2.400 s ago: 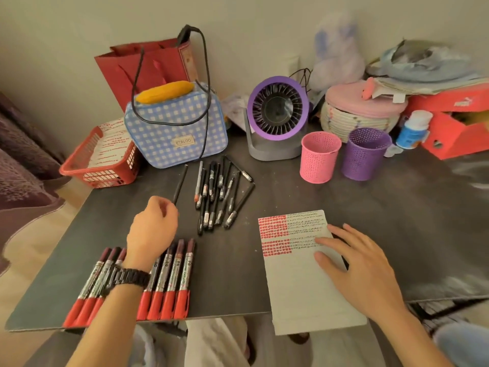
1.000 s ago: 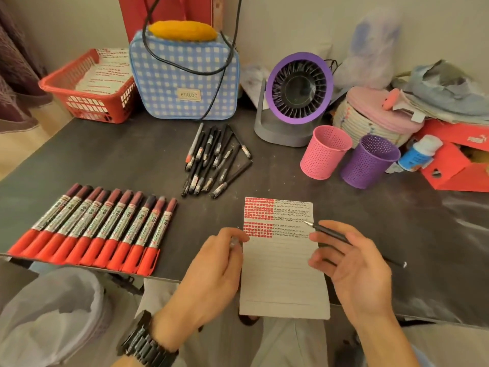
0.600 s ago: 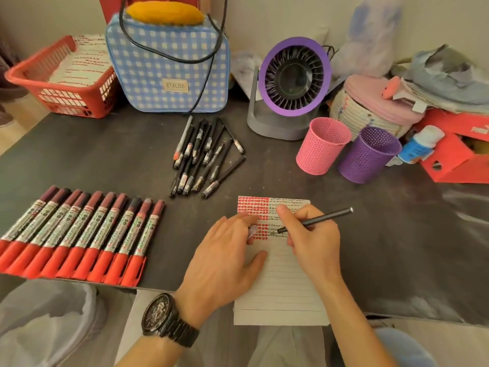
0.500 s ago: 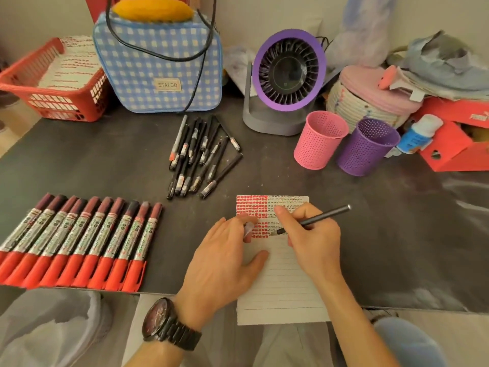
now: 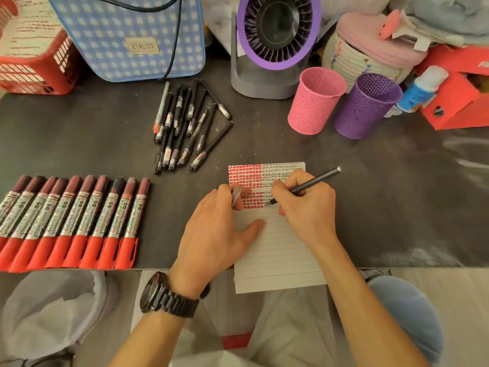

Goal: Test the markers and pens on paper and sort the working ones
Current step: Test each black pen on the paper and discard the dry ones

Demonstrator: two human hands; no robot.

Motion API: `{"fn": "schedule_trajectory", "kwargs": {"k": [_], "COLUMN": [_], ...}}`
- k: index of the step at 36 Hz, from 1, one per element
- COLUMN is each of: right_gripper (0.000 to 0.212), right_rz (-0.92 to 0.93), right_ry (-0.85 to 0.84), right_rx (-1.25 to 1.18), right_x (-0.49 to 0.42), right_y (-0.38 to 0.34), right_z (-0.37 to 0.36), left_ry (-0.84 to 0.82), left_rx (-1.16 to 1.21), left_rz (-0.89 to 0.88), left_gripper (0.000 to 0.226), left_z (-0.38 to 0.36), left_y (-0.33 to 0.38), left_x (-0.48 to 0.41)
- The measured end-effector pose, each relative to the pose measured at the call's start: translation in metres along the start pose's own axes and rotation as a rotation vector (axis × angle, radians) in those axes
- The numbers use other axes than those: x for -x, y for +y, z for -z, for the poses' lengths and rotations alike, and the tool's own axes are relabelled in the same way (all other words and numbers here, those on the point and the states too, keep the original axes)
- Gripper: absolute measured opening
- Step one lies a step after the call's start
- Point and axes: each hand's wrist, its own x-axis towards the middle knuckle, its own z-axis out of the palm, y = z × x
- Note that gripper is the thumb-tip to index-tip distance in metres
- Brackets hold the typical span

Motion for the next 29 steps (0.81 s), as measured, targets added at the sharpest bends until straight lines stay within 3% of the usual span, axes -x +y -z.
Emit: {"fn": "schedule_trajectory", "kwargs": {"k": [29], "right_gripper": [0.027], "right_rz": [0.023], "right_ry": [0.008], "right_rx": [0.003], "right_x": [-0.0016], "right_y": [-0.0005], "right_z": [0.0001], "left_ry": [0.002], "left_rx": [0.014], "left_rz": [-0.008], "left_gripper": [0.042], "left_z": [0.0006], "left_y": [-0.0001], "left_x": [-0.0012]}}
